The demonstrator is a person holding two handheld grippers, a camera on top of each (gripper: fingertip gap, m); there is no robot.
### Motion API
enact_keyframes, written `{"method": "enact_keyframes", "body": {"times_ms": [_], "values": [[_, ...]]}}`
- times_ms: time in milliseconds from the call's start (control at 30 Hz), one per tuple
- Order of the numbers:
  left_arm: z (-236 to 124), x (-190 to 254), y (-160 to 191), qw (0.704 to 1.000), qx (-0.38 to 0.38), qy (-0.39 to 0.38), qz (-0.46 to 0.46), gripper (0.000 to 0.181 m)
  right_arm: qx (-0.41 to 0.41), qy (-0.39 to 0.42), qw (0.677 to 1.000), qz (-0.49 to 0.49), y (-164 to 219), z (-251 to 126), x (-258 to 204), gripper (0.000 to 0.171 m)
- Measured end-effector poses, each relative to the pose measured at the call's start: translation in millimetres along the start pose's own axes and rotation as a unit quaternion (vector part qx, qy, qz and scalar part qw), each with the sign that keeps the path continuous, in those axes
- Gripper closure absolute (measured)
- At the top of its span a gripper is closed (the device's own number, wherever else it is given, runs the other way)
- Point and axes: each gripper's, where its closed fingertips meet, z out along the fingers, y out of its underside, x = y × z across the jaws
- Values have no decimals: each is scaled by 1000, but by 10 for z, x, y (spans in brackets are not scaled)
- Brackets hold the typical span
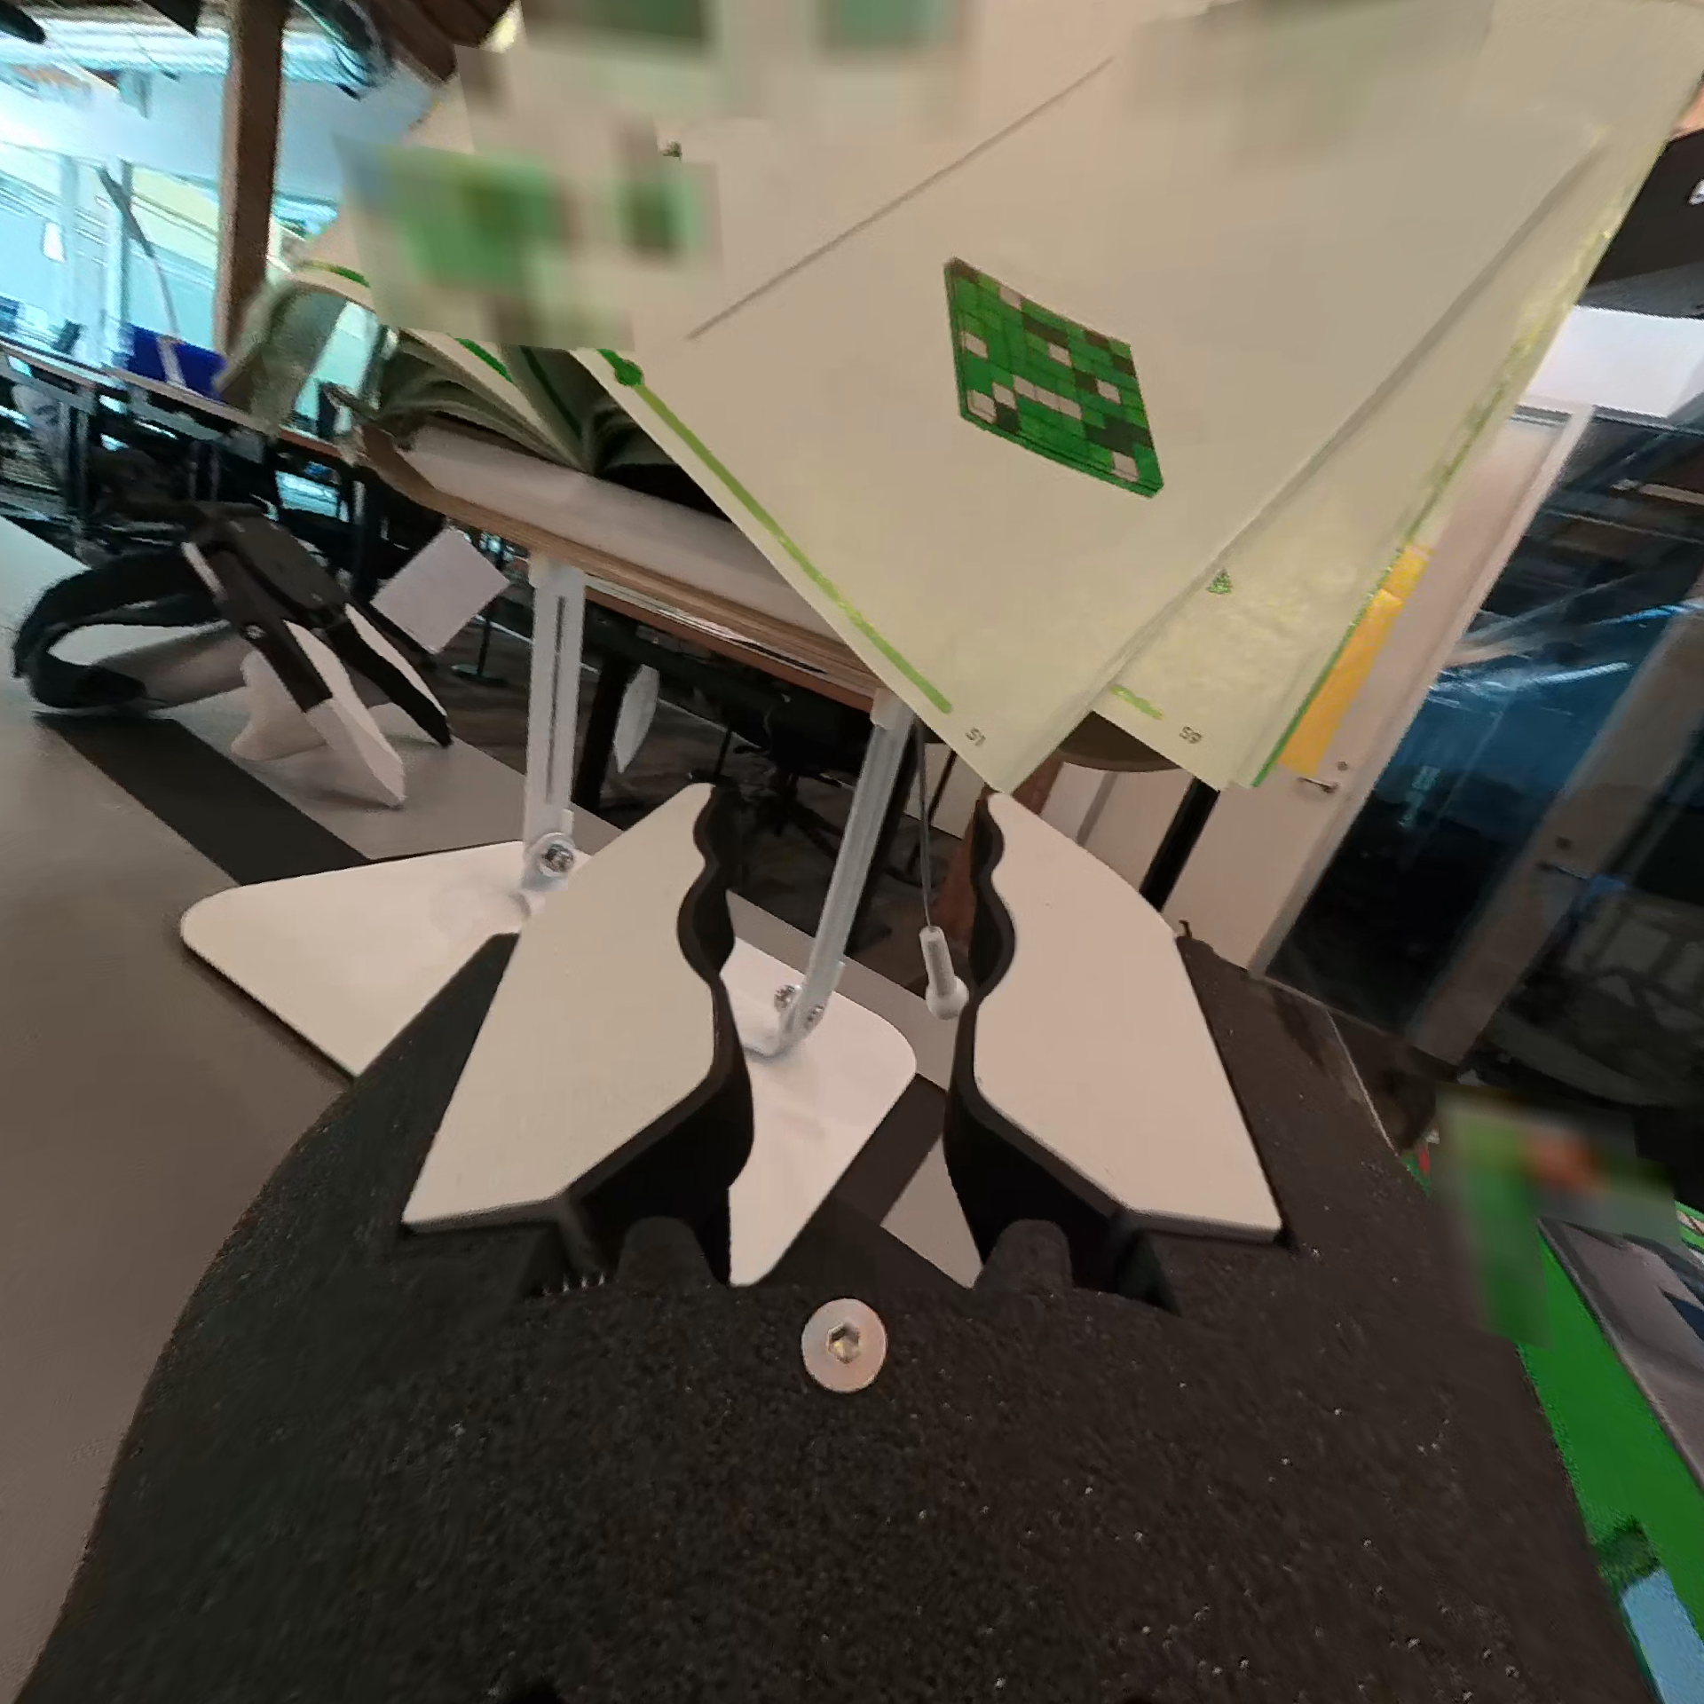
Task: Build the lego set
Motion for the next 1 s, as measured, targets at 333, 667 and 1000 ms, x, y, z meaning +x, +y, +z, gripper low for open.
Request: {"method": "enact_keyframes", "body": {"times_ms": [333, 667, 1000], "values": [[1241, -55, -810, 963, 9, 62, 264, 181, 44, -29, 998, -20, -174, -69, -136, 114], [1626, 206, -1268, 940, 84, 100, 314, 168, 44, -17, 999, -24, -172, -72, -97, 108], [1809, 337, -1298, 955, 81, 153, 242, 173, 40, -15, 998, -43, -167, -68, -116, 108]]}}
